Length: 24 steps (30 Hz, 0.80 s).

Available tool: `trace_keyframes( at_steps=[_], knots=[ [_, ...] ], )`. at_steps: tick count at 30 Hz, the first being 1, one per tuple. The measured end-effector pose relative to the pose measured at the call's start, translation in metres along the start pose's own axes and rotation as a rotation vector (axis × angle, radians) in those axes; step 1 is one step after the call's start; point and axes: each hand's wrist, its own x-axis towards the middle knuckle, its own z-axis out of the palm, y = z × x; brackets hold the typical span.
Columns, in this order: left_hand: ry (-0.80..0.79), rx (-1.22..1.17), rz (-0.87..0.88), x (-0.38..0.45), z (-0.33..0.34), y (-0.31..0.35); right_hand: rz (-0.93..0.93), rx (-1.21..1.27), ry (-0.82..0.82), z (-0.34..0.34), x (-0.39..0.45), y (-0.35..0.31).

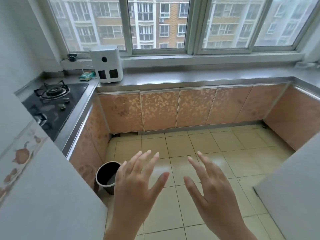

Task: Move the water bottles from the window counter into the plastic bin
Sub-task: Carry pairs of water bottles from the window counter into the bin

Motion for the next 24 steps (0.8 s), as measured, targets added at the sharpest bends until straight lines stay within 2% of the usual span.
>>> trace_keyframes(
  at_steps=[11, 17, 24],
  knots=[
    [-0.08, -0.089, 0.24, 0.157, 0.095, 0.044, 0.237, -0.065, 0.158, -0.024, 0.096, 0.086],
    [-0.101, -0.123, 0.331, 0.223, 0.157, 0.097, 0.345, -0.094, 0.214, -0.048, 0.141, 0.159],
    [-0.121, -0.124, 0.379, 0.304, 0.233, 0.181, 0.388, -0.107, 0.197, -0.087, 0.211, 0.268]
  ],
)
